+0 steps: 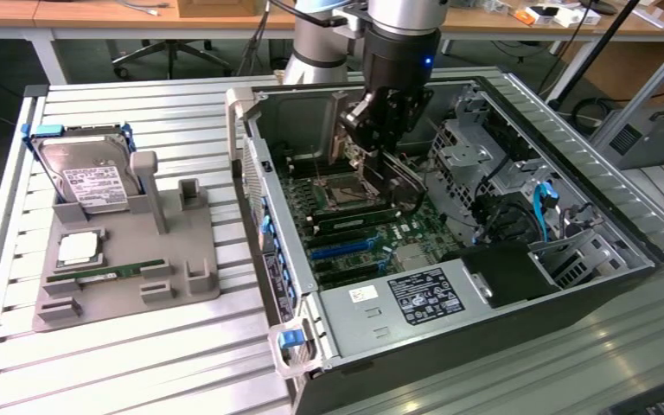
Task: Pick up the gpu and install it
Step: 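Insert the gpu into the slot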
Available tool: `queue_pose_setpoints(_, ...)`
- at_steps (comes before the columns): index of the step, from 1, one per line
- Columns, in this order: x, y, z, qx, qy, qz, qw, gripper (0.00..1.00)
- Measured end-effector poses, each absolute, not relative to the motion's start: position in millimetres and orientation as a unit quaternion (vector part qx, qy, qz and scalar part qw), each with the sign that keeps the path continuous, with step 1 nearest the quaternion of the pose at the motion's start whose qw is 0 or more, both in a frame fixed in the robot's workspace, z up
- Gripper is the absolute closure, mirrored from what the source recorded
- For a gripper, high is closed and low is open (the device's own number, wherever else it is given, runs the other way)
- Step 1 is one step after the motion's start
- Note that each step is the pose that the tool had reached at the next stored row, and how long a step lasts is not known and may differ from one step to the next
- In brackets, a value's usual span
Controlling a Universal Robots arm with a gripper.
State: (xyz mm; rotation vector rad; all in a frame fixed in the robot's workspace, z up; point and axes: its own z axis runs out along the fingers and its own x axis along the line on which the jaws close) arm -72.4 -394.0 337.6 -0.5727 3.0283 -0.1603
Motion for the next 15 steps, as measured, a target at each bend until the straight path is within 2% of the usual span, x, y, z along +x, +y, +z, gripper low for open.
queue_pose_setpoints(15,-72.4,-394.0,337.6,-0.243,0.968,-0.05,0.031,0.73)
